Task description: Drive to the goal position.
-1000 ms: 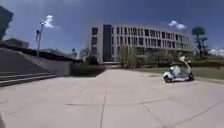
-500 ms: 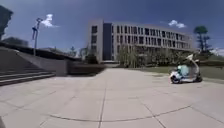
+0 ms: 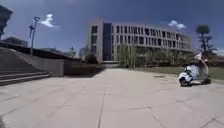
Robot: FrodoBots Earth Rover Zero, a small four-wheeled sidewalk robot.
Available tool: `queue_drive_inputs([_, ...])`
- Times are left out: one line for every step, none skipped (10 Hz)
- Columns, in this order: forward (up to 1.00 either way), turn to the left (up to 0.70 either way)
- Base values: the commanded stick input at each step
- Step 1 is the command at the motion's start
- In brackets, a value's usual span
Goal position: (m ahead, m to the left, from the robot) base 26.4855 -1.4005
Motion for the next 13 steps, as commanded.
queue_drive_inputs([1.0,-0.07])
queue_drive_inputs([1.0,-0.27])
queue_drive_inputs([1.0,-0.21])
queue_drive_inputs([1.0,-0.1])
queue_drive_inputs([1.0,0.0])
queue_drive_inputs([1.0,0.0])
queue_drive_inputs([1.0,0.0])
queue_drive_inputs([1.0,0.0])
queue_drive_inputs([1.0,0.0])
queue_drive_inputs([1.0,0.0])
queue_drive_inputs([1.0,0.0])
queue_drive_inputs([1.0,0.0])
queue_drive_inputs([1.0,0.0])
